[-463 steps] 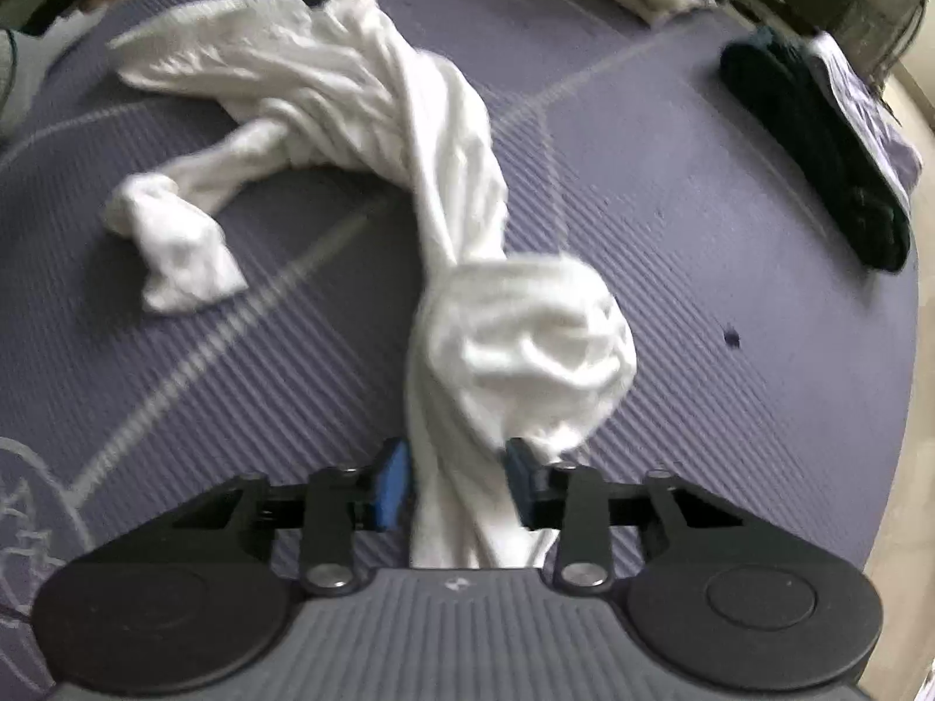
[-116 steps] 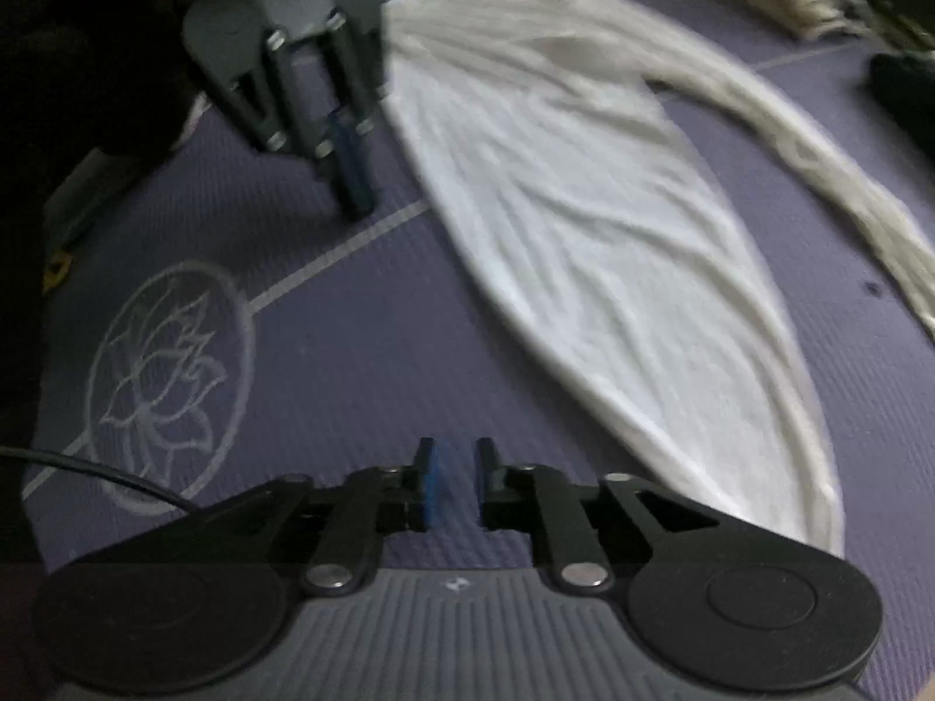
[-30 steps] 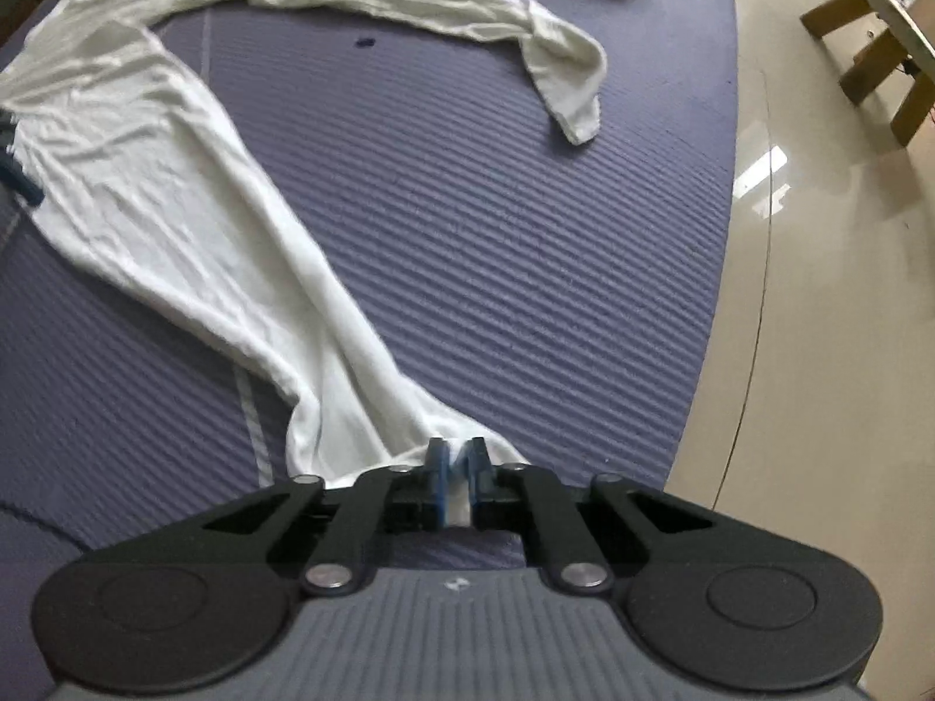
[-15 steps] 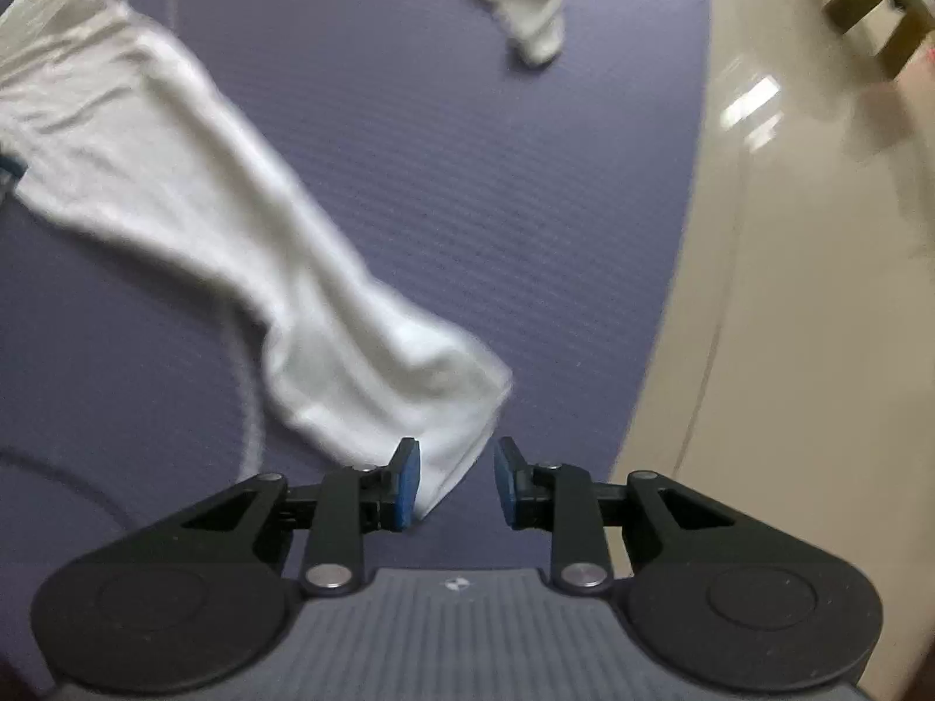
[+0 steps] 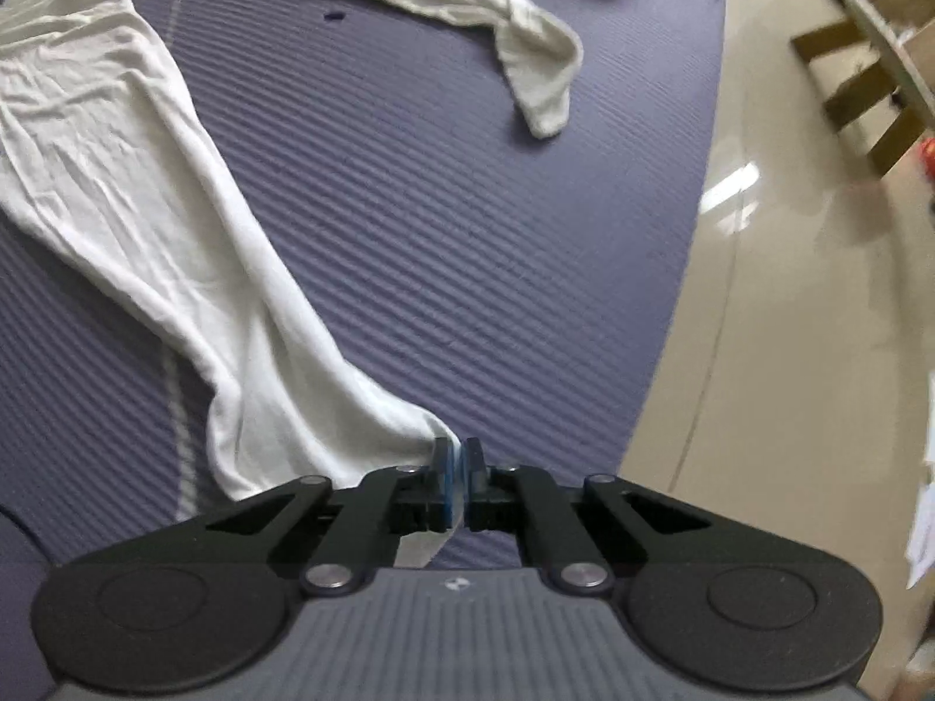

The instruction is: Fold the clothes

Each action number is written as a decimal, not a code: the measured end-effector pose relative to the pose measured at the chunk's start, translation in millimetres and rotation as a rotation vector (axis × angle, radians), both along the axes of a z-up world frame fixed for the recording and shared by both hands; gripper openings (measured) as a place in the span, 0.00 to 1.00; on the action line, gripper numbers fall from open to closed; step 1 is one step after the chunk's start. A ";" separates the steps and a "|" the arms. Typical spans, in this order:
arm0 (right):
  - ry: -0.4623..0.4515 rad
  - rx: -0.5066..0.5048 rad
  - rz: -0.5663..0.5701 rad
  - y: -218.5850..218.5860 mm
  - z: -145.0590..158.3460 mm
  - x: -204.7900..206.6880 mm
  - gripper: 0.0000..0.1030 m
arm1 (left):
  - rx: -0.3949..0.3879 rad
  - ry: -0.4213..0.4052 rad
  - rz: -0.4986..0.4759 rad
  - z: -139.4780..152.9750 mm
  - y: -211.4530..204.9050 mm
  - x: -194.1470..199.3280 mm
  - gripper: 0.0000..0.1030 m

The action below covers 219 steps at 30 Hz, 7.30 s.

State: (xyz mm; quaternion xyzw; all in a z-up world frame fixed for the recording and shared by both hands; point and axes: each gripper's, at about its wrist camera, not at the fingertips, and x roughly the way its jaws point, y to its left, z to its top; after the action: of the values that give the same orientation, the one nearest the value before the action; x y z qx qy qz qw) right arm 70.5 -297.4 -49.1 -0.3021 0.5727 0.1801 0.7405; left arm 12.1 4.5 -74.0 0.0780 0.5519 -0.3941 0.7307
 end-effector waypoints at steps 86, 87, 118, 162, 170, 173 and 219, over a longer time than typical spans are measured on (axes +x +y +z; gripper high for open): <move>-0.187 0.153 -0.065 108.9 9.4 213.1 0.40 | 0.207 -0.250 0.618 16.3 285.7 136.9 0.58; -0.191 0.168 -0.078 105.1 3.8 215.7 0.40 | 0.207 -0.254 0.606 14.2 284.4 137.9 0.57; -0.424 0.296 -0.403 76.6 -3.8 253.9 0.17 | 0.358 -0.478 1.038 -5.1 259.9 177.1 0.03; -0.527 0.202 -0.433 15.7 16.5 223.1 0.13 | 0.385 -0.465 1.002 -15.7 251.2 184.9 0.04; -0.458 0.284 -0.425 19.8 5.1 224.2 0.44 | 0.346 -0.435 0.970 -13.5 254.4 186.1 0.04; -0.436 0.271 -0.303 46.8 -6.3 223.1 0.45 | 0.342 -0.437 0.958 -13.9 254.2 185.8 0.04; -0.107 0.476 0.349 303.2 -27.2 195.5 0.08 | 0.030 -0.190 1.032 4.8 327.0 180.2 0.44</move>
State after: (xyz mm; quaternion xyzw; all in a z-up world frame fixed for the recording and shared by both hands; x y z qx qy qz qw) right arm 266.0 5.8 -76.3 -0.2228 0.4139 0.4176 0.7776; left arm 192.3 331.5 -69.2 -0.1583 0.4552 0.0339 0.8756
